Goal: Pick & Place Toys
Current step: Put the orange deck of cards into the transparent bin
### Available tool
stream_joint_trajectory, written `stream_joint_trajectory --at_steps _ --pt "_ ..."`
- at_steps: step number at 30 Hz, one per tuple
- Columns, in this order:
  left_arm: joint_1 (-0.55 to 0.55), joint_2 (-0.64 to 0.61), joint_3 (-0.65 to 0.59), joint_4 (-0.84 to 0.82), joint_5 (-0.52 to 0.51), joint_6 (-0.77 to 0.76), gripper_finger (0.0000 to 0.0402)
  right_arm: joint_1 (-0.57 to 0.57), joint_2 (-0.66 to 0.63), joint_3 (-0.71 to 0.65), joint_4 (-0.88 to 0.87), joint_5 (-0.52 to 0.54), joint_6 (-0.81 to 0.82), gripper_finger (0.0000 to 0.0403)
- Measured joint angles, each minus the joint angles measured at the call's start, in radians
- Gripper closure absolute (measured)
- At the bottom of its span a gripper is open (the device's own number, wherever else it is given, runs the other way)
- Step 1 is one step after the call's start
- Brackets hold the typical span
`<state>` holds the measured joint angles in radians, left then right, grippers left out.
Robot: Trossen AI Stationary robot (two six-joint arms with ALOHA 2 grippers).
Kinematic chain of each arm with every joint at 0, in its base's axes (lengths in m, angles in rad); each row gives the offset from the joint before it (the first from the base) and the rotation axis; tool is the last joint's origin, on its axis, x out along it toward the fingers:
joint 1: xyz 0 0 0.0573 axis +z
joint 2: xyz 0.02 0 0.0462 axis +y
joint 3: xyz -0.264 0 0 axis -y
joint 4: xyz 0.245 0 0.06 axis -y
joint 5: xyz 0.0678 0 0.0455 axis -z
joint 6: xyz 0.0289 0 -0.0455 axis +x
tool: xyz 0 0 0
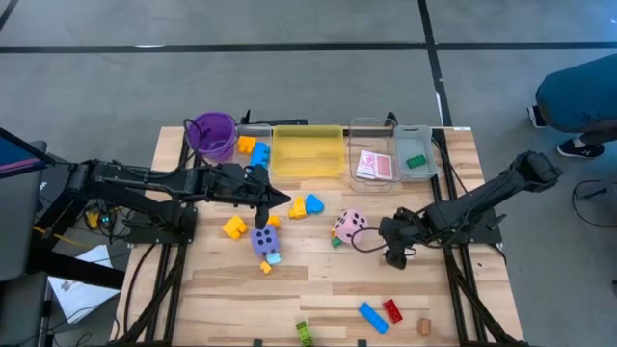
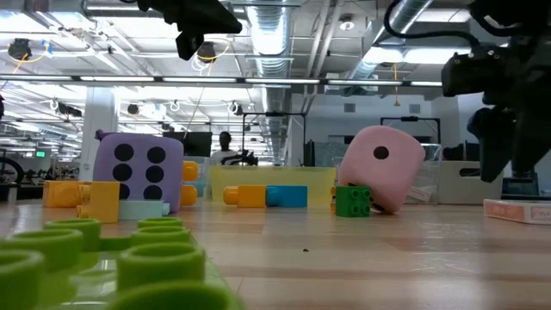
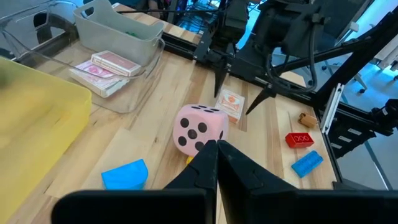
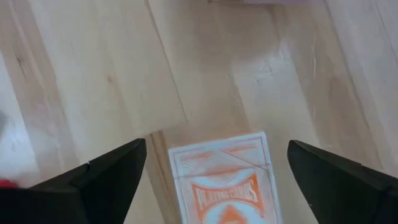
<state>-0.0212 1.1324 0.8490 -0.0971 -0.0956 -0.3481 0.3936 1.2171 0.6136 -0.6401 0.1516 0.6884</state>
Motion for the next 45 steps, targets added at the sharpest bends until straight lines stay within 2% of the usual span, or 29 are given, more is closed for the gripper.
stream_joint_trajectory --at_steps 10,28,45 --pt "0.000 0.000 0.000 0.000 0.000 0.000 0.0402 -0.003 0.000 0.000 -0.041 0.005 -0.098 0.0006" --pt "0.000 0.000 0.000 0.000 0.000 0.002 0.0402 -0.002 0.000 0.000 0.021 0.007 -0.109 0.0012" --pt "0.000 0.000 0.000 -0.062 0.000 0.001 0.0402 -0.002 0.000 0.000 -0.036 0.002 -0.063 0.0012"
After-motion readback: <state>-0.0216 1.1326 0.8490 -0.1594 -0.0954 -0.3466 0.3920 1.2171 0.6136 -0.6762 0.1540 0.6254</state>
